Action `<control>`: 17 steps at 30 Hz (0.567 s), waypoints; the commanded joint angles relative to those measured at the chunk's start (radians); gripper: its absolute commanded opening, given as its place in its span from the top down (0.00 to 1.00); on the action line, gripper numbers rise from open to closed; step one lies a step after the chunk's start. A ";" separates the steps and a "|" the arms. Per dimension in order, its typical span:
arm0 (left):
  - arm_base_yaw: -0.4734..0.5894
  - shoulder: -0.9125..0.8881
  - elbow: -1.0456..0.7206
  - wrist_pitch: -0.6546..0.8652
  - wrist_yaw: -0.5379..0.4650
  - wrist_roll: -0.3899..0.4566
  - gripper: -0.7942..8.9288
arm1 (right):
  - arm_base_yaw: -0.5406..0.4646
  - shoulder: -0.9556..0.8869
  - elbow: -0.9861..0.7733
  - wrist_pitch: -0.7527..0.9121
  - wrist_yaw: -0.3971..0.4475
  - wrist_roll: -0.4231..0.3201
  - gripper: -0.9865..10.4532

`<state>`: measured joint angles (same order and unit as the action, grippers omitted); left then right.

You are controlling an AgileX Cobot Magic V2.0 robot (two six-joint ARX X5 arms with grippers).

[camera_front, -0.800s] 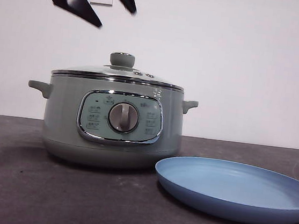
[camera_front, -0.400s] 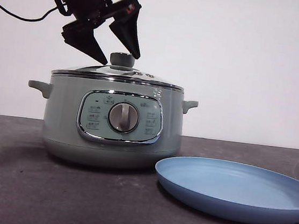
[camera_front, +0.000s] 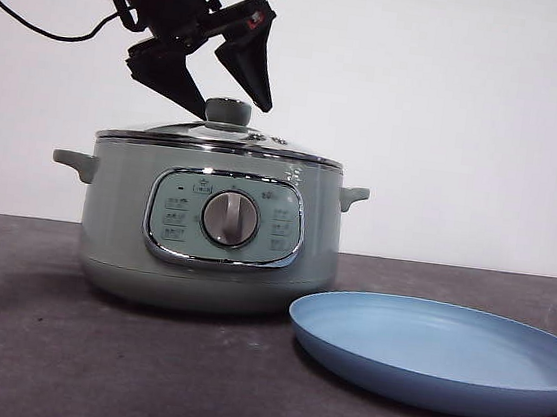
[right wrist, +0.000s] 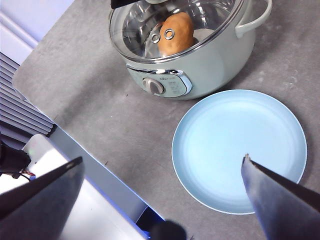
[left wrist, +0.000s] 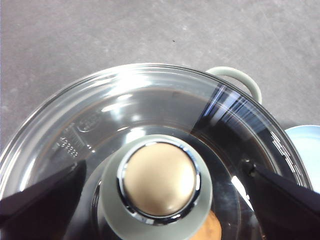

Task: Take the potato out from the steamer,put the potato on the plate,close the lid

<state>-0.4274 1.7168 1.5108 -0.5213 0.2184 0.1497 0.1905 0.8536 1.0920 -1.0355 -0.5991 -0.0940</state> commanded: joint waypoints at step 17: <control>-0.006 0.010 -0.001 -0.014 -0.007 0.011 0.78 | 0.002 -0.001 0.002 0.010 0.003 0.000 0.42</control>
<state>-0.4294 1.7172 1.5108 -0.5503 0.2012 0.1543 0.1905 0.8536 1.0920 -1.0317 -0.5987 -0.0940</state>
